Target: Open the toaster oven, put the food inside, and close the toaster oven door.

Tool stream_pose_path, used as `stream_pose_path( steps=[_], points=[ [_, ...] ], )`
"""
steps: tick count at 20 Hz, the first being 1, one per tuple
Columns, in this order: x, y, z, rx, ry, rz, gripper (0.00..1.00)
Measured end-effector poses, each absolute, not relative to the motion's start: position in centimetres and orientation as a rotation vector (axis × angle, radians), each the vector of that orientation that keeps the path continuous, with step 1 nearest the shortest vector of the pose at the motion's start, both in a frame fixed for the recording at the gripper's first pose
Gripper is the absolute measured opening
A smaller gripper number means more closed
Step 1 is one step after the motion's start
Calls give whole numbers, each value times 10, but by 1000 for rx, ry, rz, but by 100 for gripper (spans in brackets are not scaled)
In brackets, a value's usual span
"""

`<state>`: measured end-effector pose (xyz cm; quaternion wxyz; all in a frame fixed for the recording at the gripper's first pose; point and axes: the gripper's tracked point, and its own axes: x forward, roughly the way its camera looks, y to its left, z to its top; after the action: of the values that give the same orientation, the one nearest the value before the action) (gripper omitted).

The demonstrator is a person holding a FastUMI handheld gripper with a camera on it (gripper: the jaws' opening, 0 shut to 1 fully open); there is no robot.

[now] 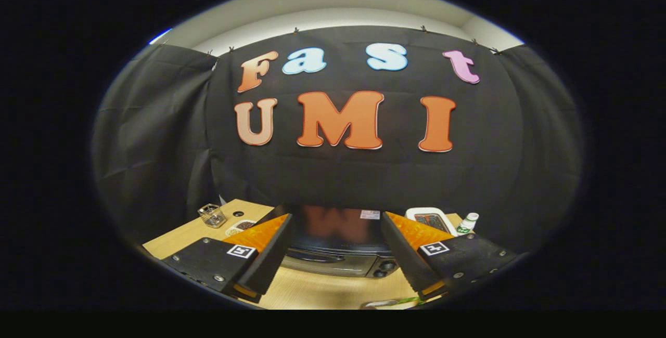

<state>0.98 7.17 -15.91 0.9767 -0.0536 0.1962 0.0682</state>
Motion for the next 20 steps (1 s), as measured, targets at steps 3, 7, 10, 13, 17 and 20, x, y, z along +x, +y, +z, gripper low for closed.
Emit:
stream_pose_path(
  steps=[3,7,10,13,17,20],
  points=[
    [15,86,-188,-87,455,155,98],
    [17,105,-230,-68,559,187,97],
    [26,109,-259,-94,594,170,96],
    [31,106,-284,-130,633,125,96],
    [33,108,-302,-159,656,90,92],
    [32,114,-311,-116,660,71,91]
  ],
)
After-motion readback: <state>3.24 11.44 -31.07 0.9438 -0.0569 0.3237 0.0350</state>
